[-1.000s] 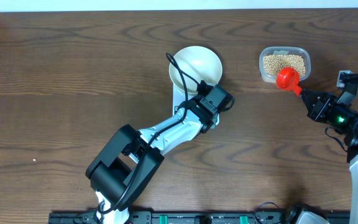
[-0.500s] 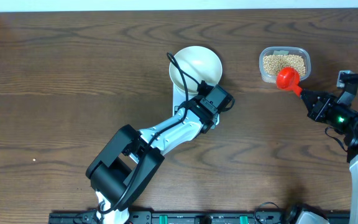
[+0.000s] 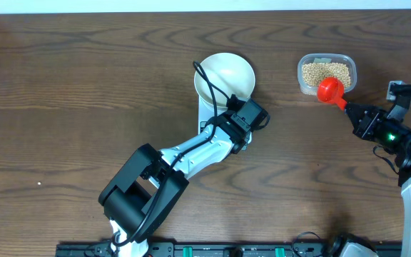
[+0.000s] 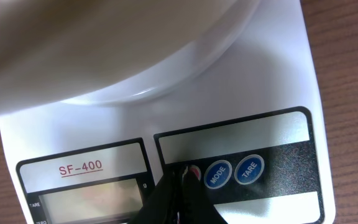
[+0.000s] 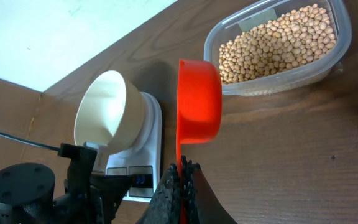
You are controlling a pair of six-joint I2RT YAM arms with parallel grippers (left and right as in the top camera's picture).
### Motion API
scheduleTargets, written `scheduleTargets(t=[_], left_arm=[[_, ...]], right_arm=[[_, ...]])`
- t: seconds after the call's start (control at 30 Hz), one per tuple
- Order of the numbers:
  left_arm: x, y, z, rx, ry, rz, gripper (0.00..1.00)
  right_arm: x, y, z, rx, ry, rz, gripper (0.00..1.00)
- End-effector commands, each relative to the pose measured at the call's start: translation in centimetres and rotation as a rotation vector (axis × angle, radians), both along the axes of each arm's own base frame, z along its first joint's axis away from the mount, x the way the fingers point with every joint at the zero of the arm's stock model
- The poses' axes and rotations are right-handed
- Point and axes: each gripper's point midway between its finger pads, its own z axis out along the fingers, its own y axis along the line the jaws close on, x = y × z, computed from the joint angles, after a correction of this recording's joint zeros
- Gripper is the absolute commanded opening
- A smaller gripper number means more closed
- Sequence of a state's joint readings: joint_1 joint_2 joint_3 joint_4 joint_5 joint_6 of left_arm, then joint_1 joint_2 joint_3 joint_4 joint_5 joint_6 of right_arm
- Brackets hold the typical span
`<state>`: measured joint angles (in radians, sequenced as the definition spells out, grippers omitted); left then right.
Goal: Scoop item into bowl and weigh 50g on scale
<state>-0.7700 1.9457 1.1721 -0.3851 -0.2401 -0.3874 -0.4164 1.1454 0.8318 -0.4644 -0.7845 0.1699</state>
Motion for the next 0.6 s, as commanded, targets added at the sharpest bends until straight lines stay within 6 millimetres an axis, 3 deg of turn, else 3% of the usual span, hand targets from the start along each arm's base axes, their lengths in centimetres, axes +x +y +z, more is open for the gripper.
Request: scheduleTargets(t=[0.0,0.57], left_arm=[[-5.5,5.3,-8.2,0.182,0.239,-0.005,0.08],[-4.1,3.4,-8.1,0.117,0.188,-0.058,0.07]], right_arm=[[0.1,-0.2,0.1,-0.017,-0.011,0.006,0.01],[0.1,-0.2,0.1,-0.017,-0.011,0.006,0.01]])
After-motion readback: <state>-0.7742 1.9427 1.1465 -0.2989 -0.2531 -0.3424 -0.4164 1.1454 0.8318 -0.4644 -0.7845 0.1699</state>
